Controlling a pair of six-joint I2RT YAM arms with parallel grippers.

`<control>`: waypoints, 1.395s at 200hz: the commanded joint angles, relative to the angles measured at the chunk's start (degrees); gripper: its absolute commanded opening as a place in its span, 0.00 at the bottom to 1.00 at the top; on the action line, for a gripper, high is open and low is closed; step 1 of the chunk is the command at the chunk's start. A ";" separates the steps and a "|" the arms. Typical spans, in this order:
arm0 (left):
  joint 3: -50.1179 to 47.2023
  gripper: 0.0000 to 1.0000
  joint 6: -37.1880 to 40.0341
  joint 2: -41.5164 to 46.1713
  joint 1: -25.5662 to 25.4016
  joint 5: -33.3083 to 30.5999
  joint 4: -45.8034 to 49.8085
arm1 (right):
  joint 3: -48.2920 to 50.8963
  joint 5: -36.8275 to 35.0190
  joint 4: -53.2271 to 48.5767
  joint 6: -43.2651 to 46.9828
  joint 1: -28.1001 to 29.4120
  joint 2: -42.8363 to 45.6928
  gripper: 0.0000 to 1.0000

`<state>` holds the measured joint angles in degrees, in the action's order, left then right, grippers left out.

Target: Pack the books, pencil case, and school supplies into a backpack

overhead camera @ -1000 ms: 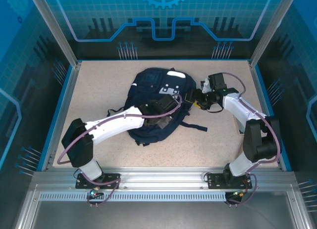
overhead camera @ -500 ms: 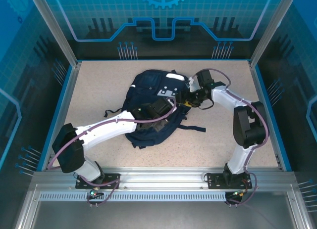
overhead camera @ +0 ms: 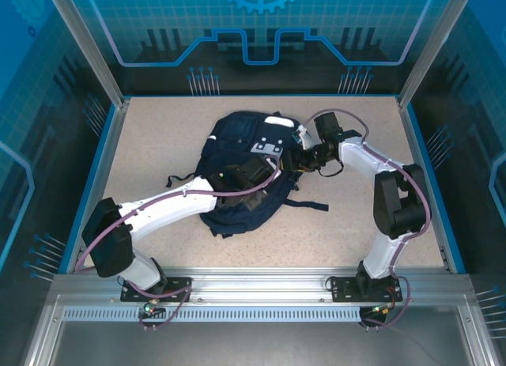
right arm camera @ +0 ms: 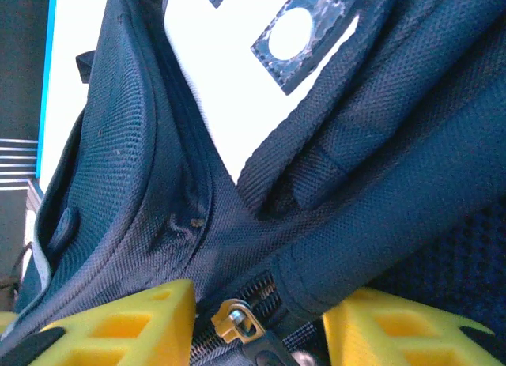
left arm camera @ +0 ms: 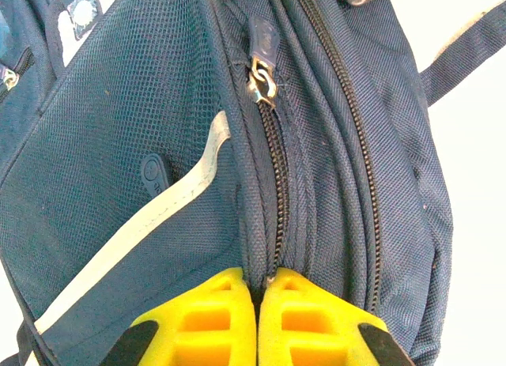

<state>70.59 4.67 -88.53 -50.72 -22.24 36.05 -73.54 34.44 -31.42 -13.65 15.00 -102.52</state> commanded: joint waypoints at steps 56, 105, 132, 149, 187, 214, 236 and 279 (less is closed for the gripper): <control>-0.58 0.02 -0.89 2.13 0.80 -0.90 -2.83 | 0.06 -0.15 -2.68 1.62 0.35 3.57 0.41; -0.84 0.02 -1.15 1.97 0.80 -0.74 -2.83 | 0.15 -1.26 -3.10 1.60 0.37 3.87 0.39; -1.00 0.02 -1.37 1.97 0.80 -0.79 -2.92 | 0.15 -1.42 -3.47 1.42 0.30 3.92 0.28; -0.93 0.02 -1.41 1.76 0.80 -0.90 -3.01 | 0.19 -1.24 -3.83 1.37 0.30 3.99 0.20; -0.65 0.02 -1.68 1.52 0.80 -1.01 -3.09 | 1.00 -0.55 -3.74 1.17 0.40 4.50 0.10; 0.16 0.01 -3.04 0.82 0.81 -1.49 -3.03 | 2.25 -0.18 -3.92 1.49 1.16 5.87 0.06; 1.04 0.01 -5.51 -0.06 0.80 -1.18 -3.76 | 4.88 0.34 -3.69 0.98 2.59 8.59 0.03; 2.18 0.01 -11.01 -1.75 0.80 0.93 -8.26 | 15.08 4.13 2.91 -2.96 7.46 15.31 0.03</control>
<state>70.13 -0.43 -89.14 -50.72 -21.56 34.13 -62.94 33.67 -31.00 -14.11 19.09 -90.56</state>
